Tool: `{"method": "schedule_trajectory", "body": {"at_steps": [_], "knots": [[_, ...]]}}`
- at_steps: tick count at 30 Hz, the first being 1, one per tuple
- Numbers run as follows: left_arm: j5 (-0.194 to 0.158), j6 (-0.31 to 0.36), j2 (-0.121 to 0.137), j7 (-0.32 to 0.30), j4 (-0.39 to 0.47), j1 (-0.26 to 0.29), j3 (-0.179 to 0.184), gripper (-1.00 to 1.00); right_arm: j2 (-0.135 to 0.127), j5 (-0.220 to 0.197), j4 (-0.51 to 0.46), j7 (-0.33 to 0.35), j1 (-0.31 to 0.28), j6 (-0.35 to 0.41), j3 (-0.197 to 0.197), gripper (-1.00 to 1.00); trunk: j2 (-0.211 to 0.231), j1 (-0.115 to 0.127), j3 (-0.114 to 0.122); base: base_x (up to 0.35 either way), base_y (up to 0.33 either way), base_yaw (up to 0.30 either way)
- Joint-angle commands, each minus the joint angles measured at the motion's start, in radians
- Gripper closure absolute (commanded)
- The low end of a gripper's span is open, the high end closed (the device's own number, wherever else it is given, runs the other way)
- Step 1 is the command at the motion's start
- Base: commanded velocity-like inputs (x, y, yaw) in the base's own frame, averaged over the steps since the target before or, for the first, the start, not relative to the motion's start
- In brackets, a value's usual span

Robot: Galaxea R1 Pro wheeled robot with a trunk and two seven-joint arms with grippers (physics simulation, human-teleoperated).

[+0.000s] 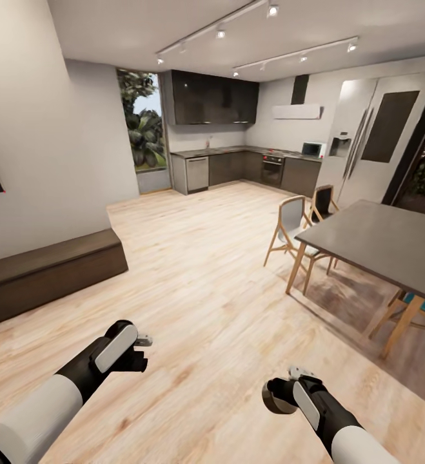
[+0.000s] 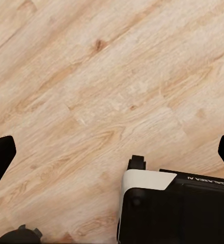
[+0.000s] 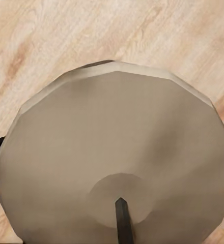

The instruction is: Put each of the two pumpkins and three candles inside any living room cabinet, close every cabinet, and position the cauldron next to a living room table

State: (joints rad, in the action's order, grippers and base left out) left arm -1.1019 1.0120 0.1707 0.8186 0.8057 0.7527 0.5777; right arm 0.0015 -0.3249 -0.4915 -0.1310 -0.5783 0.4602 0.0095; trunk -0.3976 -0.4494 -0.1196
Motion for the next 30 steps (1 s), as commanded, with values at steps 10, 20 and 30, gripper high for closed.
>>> {"method": "schedule_trajectory", "body": {"at_steps": [10,20,30], "knots": [[-0.01,0.0,0.001,0.01,0.001,0.001,0.005,-1.0,0.0,-0.014,-0.002,-0.008,0.0,0.002,0.002,1.0,-0.002,-0.001,-0.002,0.0,0.0,0.099],[-0.009,0.002,0.001,0.008,0.008,0.0,0.005,-1.0,0.001,-0.014,-0.002,-0.009,-0.001,0.003,0.003,1.0,-0.002,-0.001,-0.002,0.0,0.0,0.256],[-0.009,0.002,0.002,0.008,0.013,0.0,0.005,-1.0,0.009,-0.013,-0.002,-0.009,-0.001,0.003,0.003,1.0,-0.002,-0.001,-0.002,0.0,0.0,0.278]]}}
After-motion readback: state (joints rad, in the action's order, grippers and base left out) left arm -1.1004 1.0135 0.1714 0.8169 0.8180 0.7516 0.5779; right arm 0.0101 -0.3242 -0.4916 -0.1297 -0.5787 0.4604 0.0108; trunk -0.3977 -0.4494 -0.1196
